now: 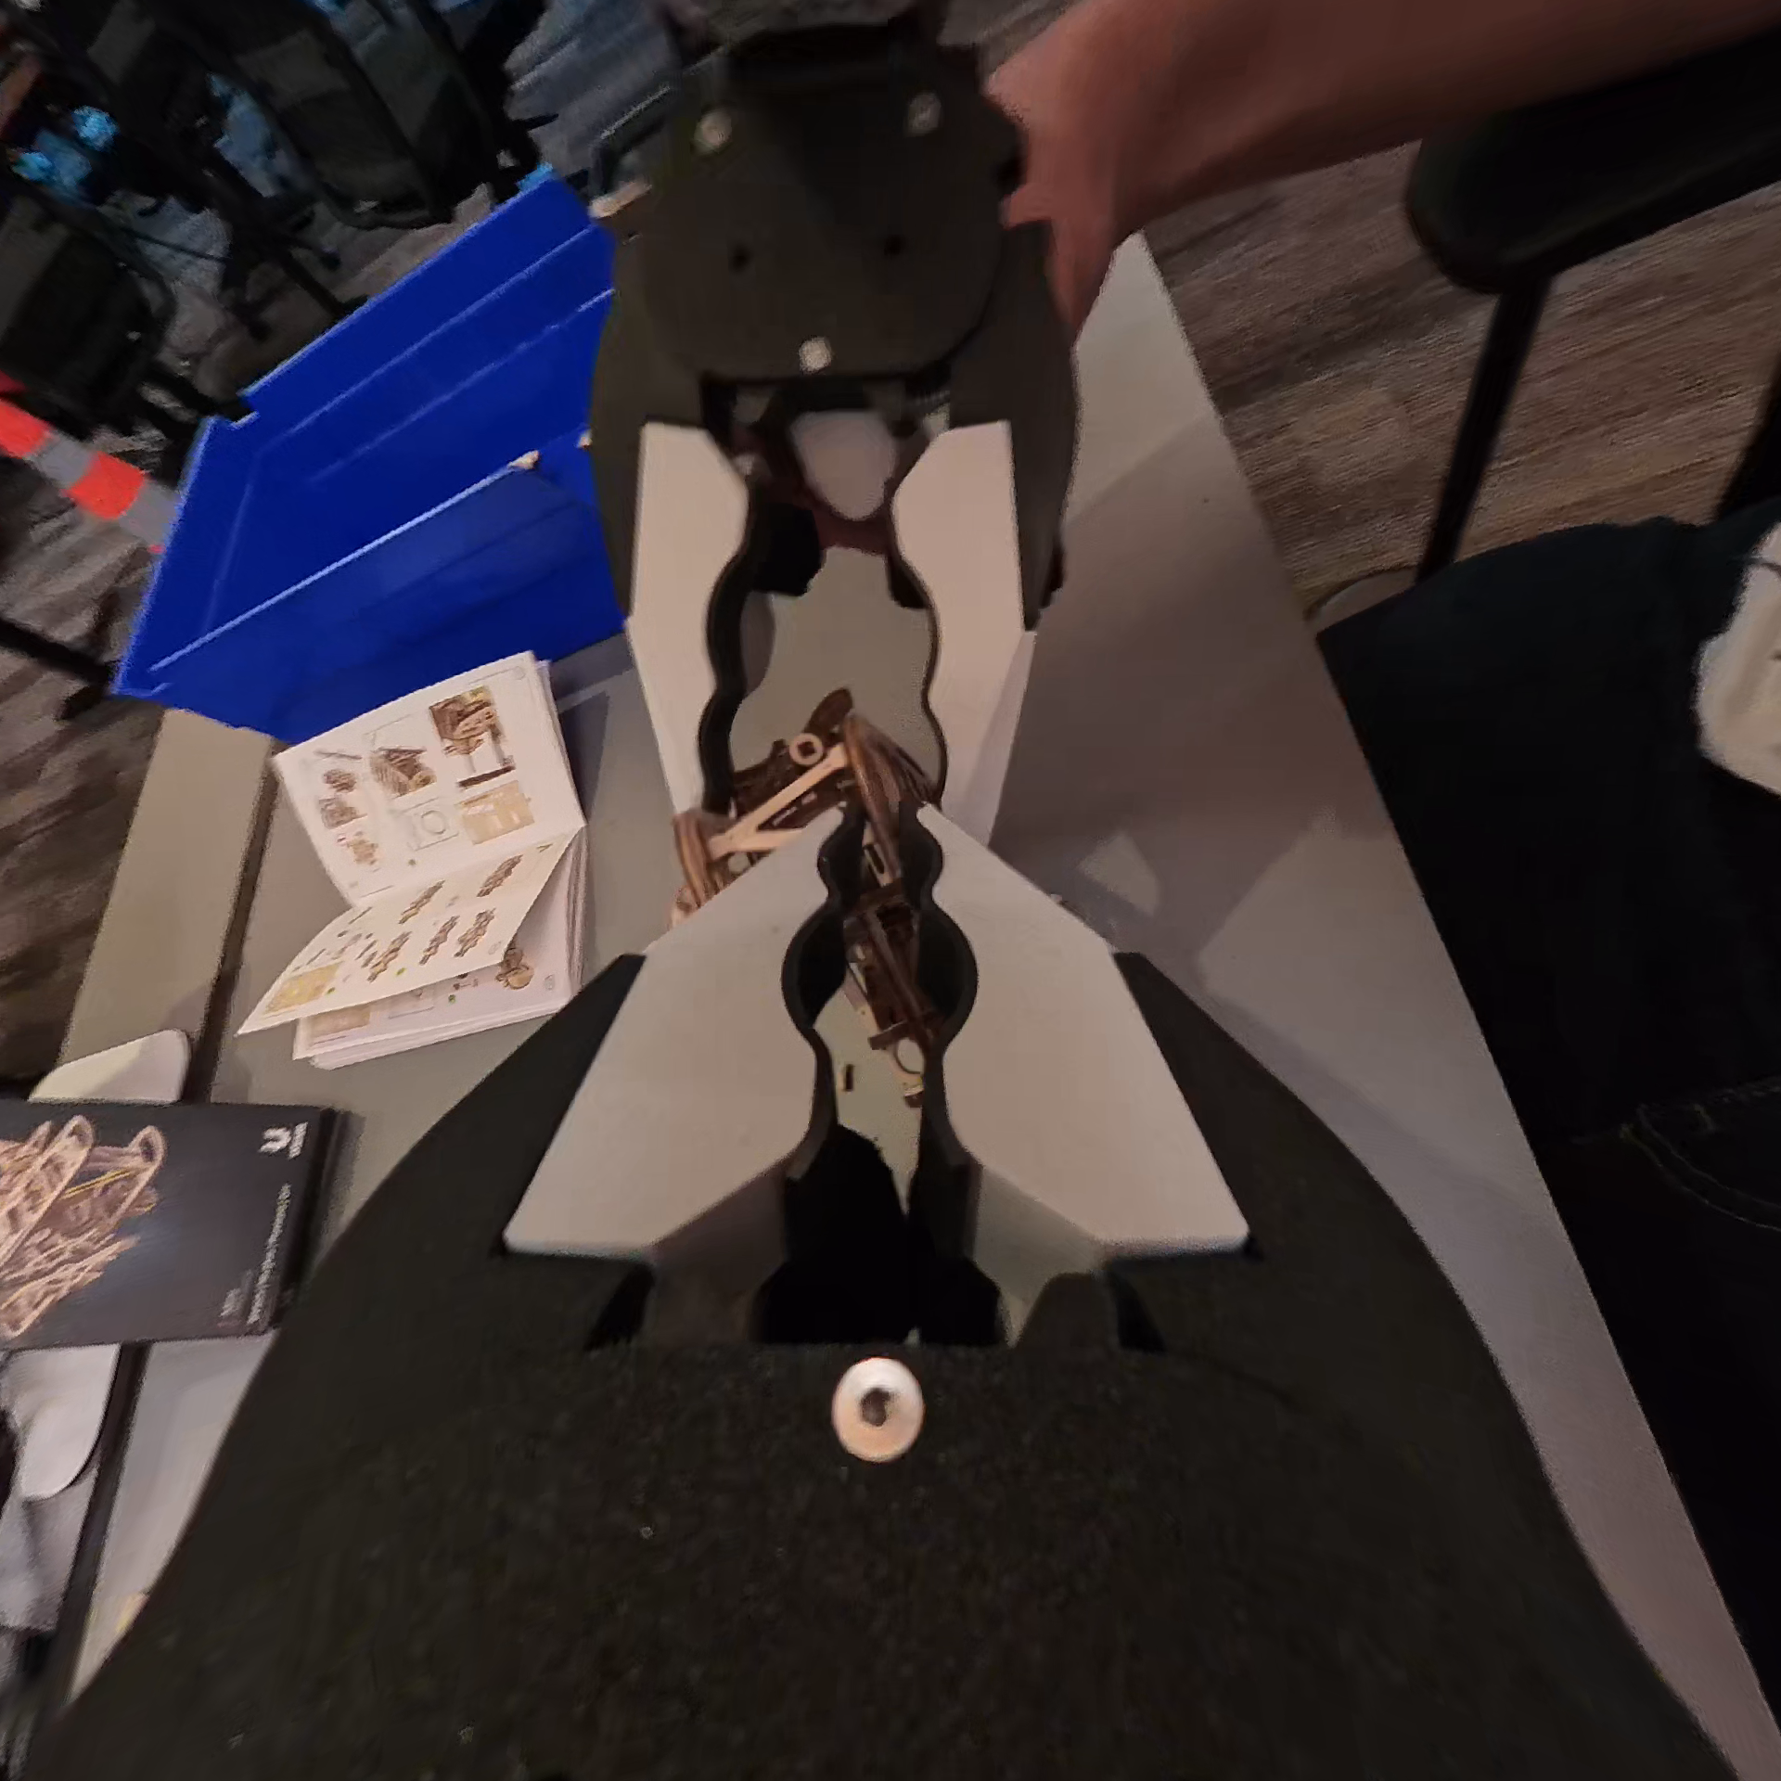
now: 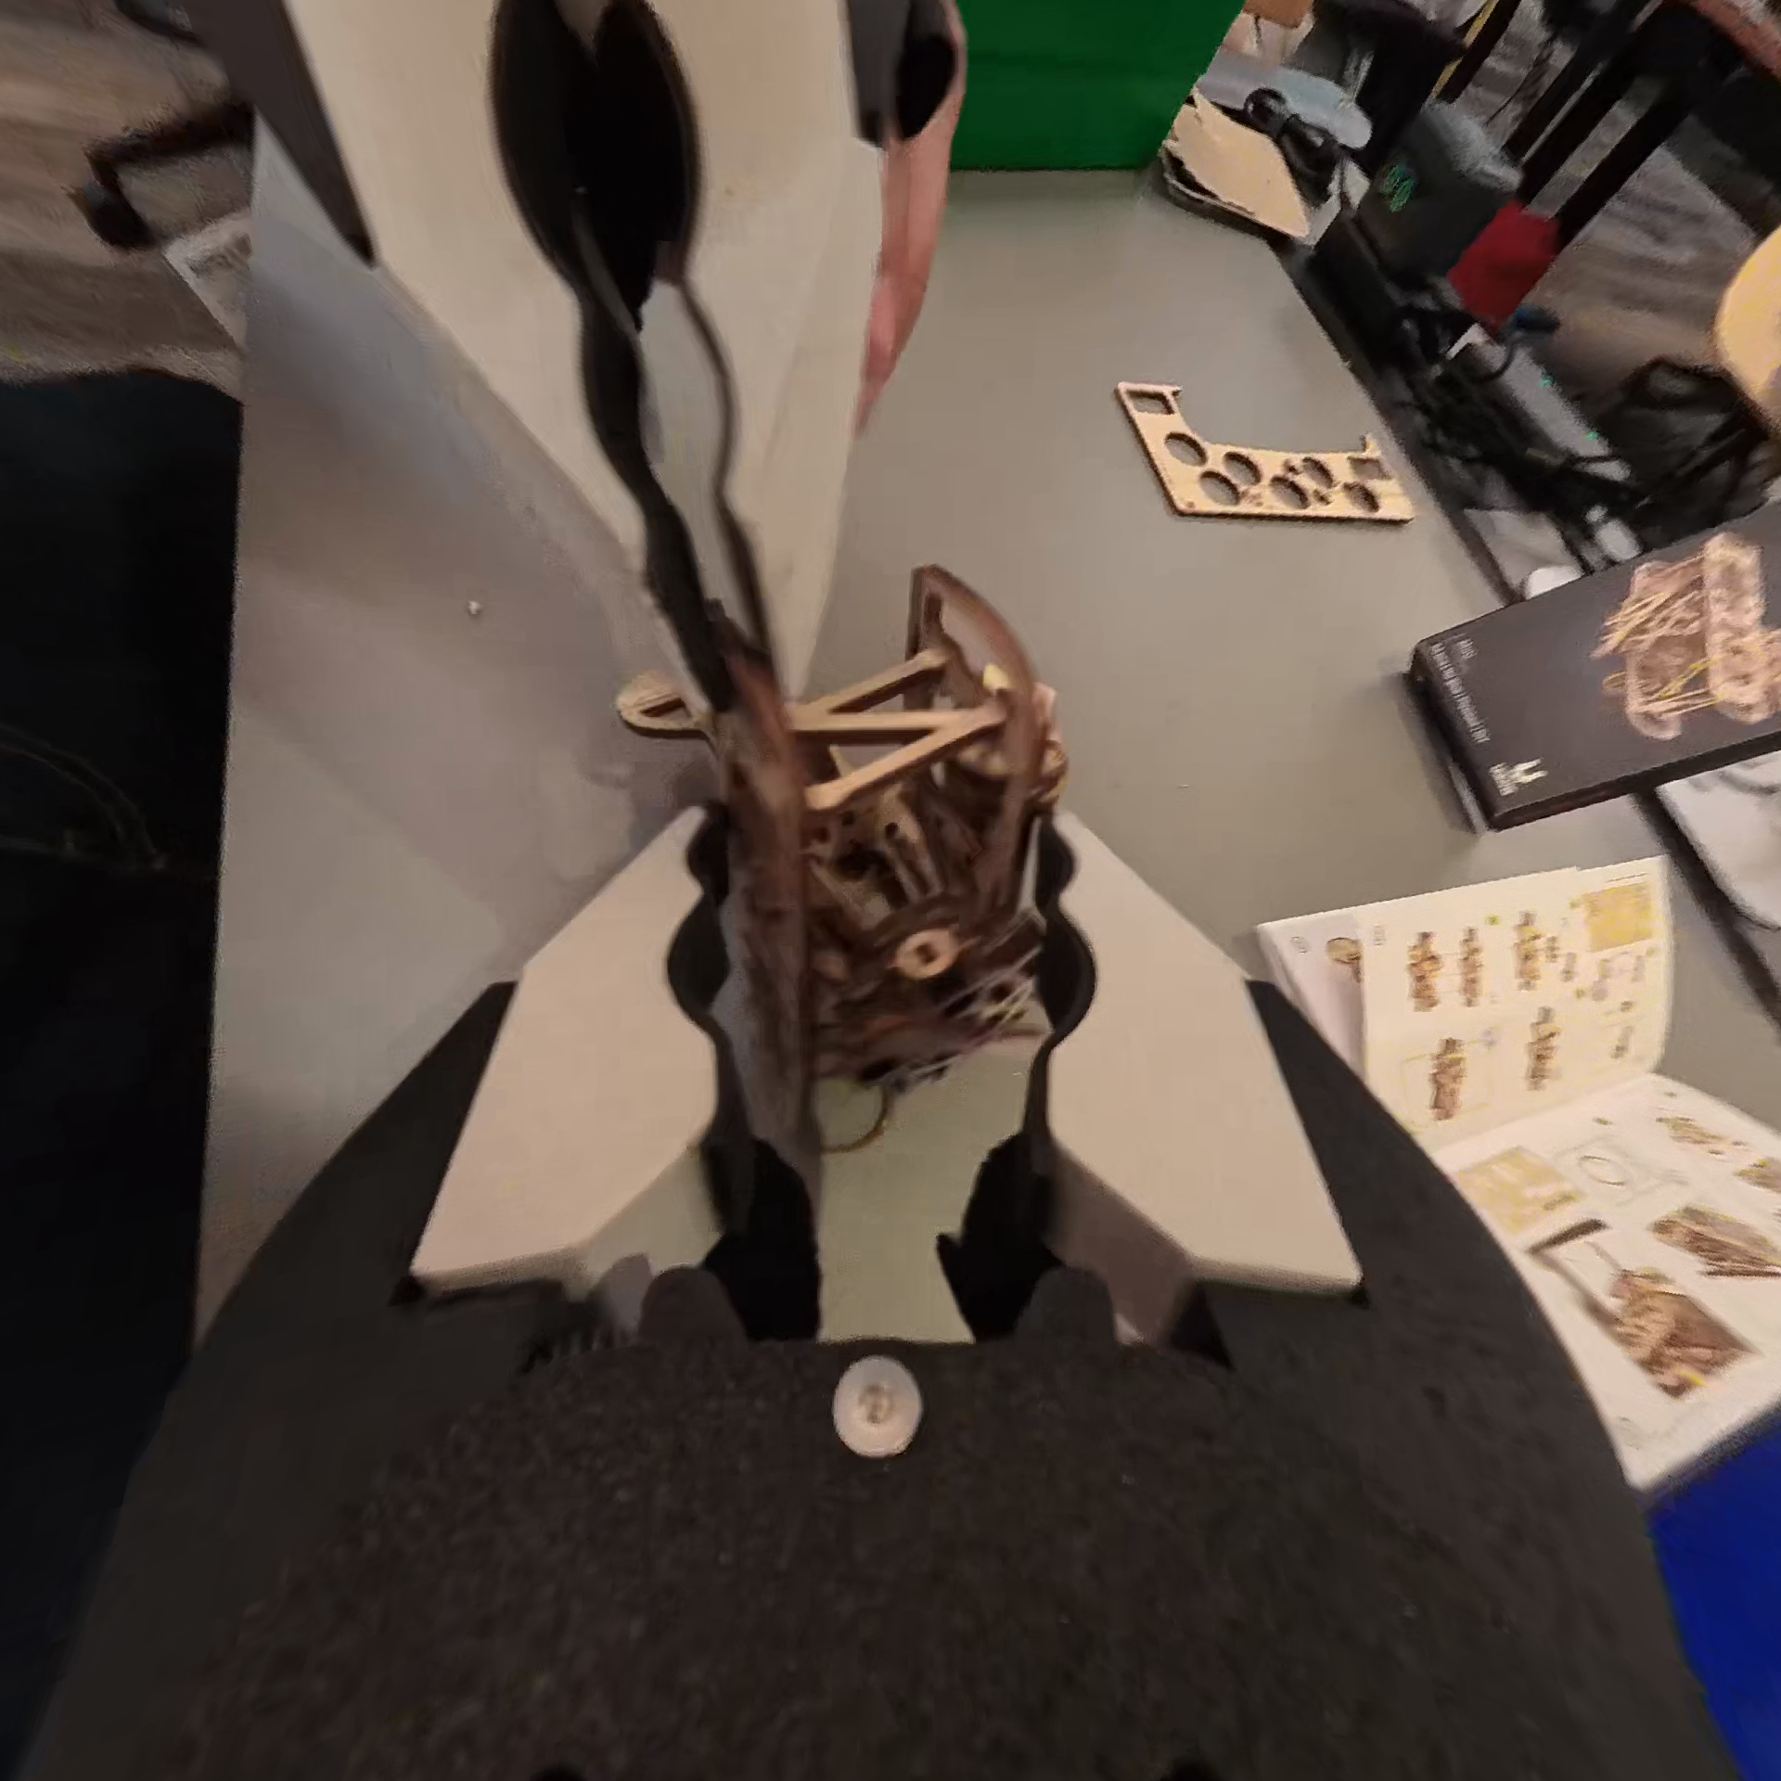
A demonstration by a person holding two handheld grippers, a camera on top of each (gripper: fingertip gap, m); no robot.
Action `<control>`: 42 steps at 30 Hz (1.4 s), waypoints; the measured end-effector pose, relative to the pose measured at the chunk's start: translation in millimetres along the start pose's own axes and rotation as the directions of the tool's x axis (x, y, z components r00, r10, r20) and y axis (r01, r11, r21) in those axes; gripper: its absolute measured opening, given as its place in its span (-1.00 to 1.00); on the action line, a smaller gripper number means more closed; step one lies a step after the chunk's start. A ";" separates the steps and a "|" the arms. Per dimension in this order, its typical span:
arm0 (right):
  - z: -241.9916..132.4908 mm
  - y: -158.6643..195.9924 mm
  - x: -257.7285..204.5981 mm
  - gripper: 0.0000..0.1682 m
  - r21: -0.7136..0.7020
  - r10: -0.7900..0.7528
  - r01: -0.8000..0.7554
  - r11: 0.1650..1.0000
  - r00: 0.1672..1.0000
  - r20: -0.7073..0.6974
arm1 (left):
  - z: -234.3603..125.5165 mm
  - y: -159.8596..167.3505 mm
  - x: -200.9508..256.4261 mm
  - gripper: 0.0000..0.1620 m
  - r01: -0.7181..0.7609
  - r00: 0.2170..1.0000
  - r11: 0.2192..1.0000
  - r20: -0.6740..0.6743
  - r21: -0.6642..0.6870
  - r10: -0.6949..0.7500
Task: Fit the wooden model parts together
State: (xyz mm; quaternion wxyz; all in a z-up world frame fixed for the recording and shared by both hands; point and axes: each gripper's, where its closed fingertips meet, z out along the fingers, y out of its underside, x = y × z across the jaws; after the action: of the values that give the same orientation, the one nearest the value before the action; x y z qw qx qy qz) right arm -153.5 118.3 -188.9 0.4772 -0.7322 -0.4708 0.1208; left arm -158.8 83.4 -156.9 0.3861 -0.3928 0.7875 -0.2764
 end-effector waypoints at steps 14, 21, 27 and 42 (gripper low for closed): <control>-6.3 -23.1 14.5 -0.29 -0.356 -0.671 0.575 0.736 0.554 -0.493 | -24.9 33.9 -9.2 -0.19 0.739 0.641 0.648 0.100 0.185 -0.761; 11.1 -27.8 14.0 -0.29 -0.475 -0.750 0.587 0.655 0.426 -0.506 | -22.5 26.2 -8.8 -0.19 0.842 0.493 0.473 -0.015 0.260 -0.870; 30.1 -18.7 7.3 -0.29 -0.507 -0.778 0.595 0.624 0.413 -0.474 | -26.1 47.8 -14.7 -0.42 0.860 0.439 0.435 0.050 0.266 -0.897; 15.3 -16.1 -33.1 0.06 -0.399 -0.686 0.559 0.727 0.563 -0.460 | -32.4 73.2 3.3 -0.52 0.676 0.709 0.722 0.138 0.144 -0.691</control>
State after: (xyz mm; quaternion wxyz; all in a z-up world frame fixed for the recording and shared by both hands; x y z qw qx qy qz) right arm -189.7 102.2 -192.7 0.5284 -0.5625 -0.5405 -0.3351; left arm -216.5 124.4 -194.5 0.3422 -0.6635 0.5353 -0.3951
